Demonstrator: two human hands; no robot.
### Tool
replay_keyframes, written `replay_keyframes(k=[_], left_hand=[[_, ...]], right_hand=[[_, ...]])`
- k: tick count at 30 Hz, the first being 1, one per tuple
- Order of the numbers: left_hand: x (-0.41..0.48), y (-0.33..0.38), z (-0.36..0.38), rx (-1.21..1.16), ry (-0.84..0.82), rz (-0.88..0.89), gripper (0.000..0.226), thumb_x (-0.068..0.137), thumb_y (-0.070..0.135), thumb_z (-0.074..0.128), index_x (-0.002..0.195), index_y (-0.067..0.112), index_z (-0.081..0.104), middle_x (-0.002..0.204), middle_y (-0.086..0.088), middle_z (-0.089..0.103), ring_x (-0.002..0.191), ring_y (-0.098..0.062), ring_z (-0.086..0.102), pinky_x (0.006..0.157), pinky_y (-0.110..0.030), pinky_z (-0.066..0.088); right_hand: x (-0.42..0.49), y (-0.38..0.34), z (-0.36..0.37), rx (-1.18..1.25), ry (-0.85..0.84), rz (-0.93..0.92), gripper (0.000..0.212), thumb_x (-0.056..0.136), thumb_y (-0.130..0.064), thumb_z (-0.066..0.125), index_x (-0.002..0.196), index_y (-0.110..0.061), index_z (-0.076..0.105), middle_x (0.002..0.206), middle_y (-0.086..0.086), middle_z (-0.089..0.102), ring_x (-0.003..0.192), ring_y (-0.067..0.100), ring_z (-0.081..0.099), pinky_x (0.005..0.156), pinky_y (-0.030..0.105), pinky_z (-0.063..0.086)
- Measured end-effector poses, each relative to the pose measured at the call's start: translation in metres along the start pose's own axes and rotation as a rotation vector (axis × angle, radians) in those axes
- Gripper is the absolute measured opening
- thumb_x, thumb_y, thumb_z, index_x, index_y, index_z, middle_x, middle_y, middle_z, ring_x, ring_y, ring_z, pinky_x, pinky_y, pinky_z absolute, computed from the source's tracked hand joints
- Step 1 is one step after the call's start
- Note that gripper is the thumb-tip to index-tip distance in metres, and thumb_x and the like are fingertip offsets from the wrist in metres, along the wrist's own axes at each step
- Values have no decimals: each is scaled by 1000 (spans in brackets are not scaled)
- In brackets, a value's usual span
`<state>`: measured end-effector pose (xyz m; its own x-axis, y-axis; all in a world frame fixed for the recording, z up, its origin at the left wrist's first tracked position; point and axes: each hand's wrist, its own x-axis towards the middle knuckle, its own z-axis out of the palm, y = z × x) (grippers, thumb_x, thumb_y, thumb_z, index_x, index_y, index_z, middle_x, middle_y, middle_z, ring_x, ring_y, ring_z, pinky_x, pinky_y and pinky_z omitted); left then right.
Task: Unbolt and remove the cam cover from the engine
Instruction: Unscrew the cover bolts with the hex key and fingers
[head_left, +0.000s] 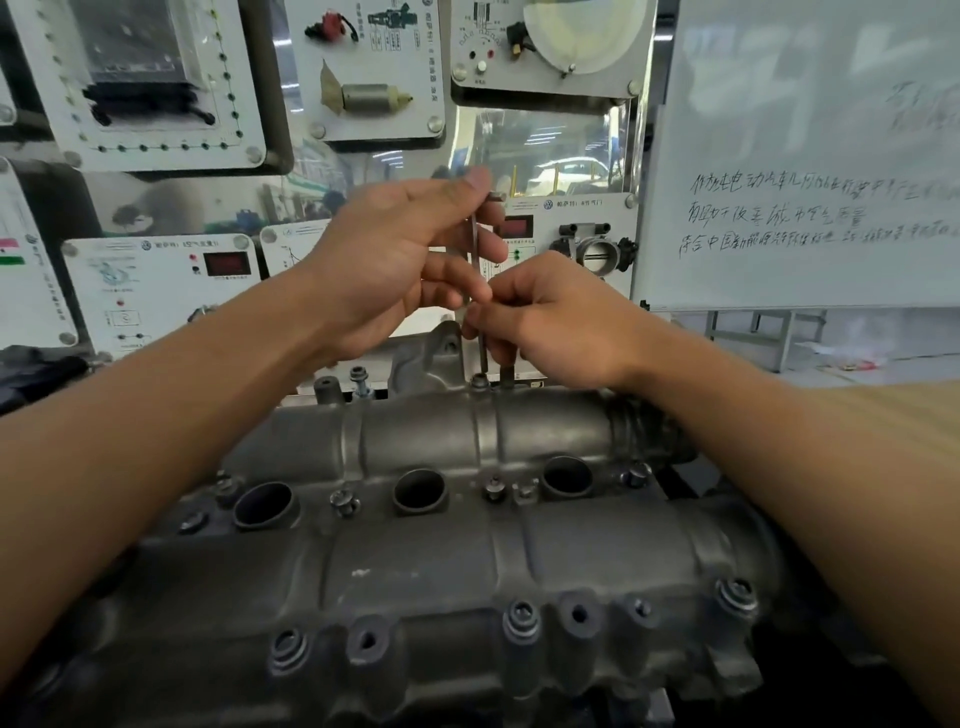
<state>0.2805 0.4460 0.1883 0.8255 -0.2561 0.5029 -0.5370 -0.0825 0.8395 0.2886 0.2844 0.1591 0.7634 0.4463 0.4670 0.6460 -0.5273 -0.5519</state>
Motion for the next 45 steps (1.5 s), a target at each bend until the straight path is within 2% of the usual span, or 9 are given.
replay_keyframes(k=[6, 12, 17, 20, 29, 36, 39, 43, 45], left_hand=[[-3, 1, -1, 61, 6, 34, 29, 99, 37, 55, 89, 11, 65, 75, -4, 69, 52, -17, 60, 50, -20, 46], [-1, 2, -2, 66, 46, 81, 29, 100, 36, 56, 88, 11, 66, 71, -4, 69, 47, -15, 57, 47, -19, 44], [-1, 1, 1, 111, 64, 110, 29, 99, 35, 58, 84, 12, 66, 68, -4, 69, 45, -16, 58, 46, -20, 44], [-2, 0, 2, 127, 79, 108, 28, 98, 34, 60, 81, 12, 66, 67, -4, 68, 45, -16, 58, 45, -20, 44], [3, 3, 7, 49, 222, -29, 28, 93, 23, 54, 70, 11, 61, 55, -4, 62, 35, -16, 45, 41, -21, 35], [5, 3, -1, -157, 96, -145, 27, 95, 24, 43, 100, 9, 65, 61, -5, 59, 38, -13, 38, 39, -21, 35], [4, 3, -4, -221, 20, -163, 30, 95, 24, 38, 92, 11, 66, 64, -4, 60, 42, -12, 41, 43, -21, 36], [3, 2, -8, -309, -50, -183, 41, 94, 24, 33, 80, 11, 70, 68, -5, 61, 47, -14, 46, 46, -20, 40], [3, 2, -9, -351, -84, -185, 45, 95, 24, 32, 77, 11, 72, 71, -6, 63, 51, -14, 50, 49, -20, 44]], right_hand=[[-2, 0, -2, 6, 3, -21, 35, 97, -15, 58, 71, 8, 65, 40, -9, 48, 35, 0, 38, 42, 9, 29], [-1, 1, 0, 22, 19, -70, 36, 97, -16, 60, 68, 7, 65, 43, -8, 50, 36, 2, 39, 45, 10, 32], [0, 1, 1, -1, 20, -96, 32, 95, -14, 62, 73, 8, 65, 55, 11, 58, 44, 5, 43, 50, 17, 38], [0, 2, 2, 43, 29, -105, 23, 94, -12, 63, 84, 9, 66, 73, 29, 65, 57, 18, 52, 59, 30, 45], [0, 0, 5, 118, 94, -178, 36, 96, -22, 65, 84, 12, 65, 71, 33, 58, 60, 26, 49, 57, 46, 48], [2, 4, 5, 121, 99, -166, 28, 96, -16, 65, 85, 9, 67, 66, 14, 58, 59, 19, 52, 58, 36, 48], [3, 5, 5, 127, 99, -165, 24, 96, -16, 65, 84, 5, 69, 65, 11, 58, 58, 16, 52, 60, 31, 48], [2, 4, 4, 122, 104, -170, 31, 97, -15, 63, 86, 14, 64, 74, 32, 58, 60, 20, 49, 60, 30, 45], [2, 3, 4, 115, 104, -165, 35, 98, -16, 62, 86, 17, 61, 72, 32, 57, 61, 22, 47, 60, 32, 43]])
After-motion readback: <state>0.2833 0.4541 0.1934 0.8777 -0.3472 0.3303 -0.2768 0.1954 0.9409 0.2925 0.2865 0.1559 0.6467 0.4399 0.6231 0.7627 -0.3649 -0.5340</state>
